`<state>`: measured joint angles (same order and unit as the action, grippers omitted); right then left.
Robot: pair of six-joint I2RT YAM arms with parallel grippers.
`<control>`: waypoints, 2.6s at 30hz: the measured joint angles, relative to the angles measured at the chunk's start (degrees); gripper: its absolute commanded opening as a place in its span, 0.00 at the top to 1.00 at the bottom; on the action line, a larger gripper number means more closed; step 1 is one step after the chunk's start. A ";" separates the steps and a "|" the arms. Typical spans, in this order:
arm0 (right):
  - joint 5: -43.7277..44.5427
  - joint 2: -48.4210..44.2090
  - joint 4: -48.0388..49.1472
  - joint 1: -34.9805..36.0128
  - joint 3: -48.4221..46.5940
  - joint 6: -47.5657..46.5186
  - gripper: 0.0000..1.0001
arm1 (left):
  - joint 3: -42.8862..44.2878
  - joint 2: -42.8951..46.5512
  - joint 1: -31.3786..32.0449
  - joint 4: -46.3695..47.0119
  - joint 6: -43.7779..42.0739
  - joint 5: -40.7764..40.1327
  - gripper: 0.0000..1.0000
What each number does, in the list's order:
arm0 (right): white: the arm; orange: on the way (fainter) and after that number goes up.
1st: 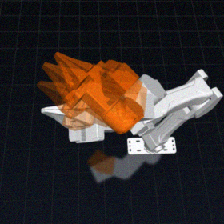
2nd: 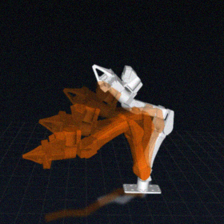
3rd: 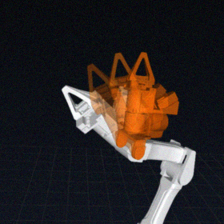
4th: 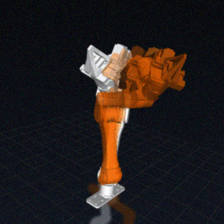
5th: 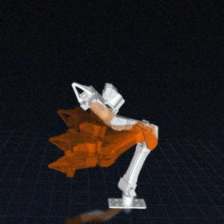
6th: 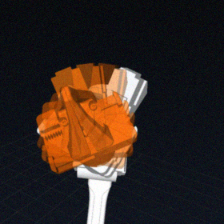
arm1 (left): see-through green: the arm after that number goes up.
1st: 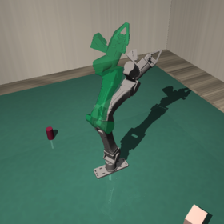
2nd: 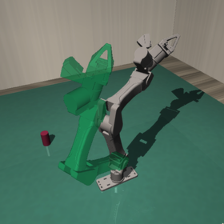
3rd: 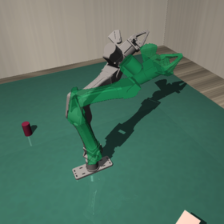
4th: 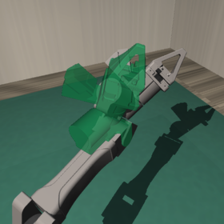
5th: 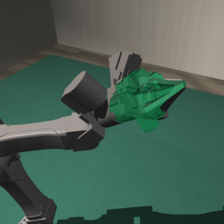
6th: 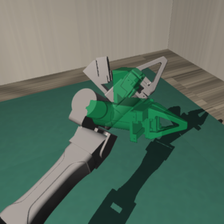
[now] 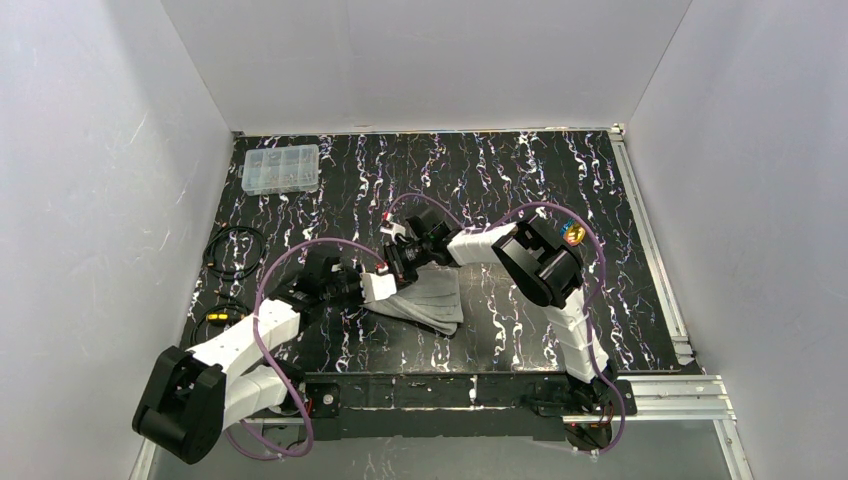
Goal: Fold the napkin into a case and place the utensils inside
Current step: Stuff the top corner of the smaller-rectangle-folded napkin at the center of the board.
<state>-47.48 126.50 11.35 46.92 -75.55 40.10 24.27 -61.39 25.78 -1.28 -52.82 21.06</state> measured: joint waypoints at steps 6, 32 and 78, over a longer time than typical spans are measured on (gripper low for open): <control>0.63 0.00 -2.36 0.02 -1.33 -0.09 0.99 | -0.15 -0.68 0.61 1.77 -1.01 -0.35 1.00; -0.57 1.57 -4.81 -0.26 -5.86 -1.31 0.99 | -0.52 -2.01 0.72 4.26 -2.97 -2.03 1.00; -6.32 4.87 12.66 -2.32 1.53 6.27 0.99 | -3.39 -0.33 0.55 4.72 -4.44 0.07 0.83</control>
<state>-53.80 131.37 24.01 44.60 -74.02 46.37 20.88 -61.71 26.33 3.44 -57.25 21.12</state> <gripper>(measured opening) 0.106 0.165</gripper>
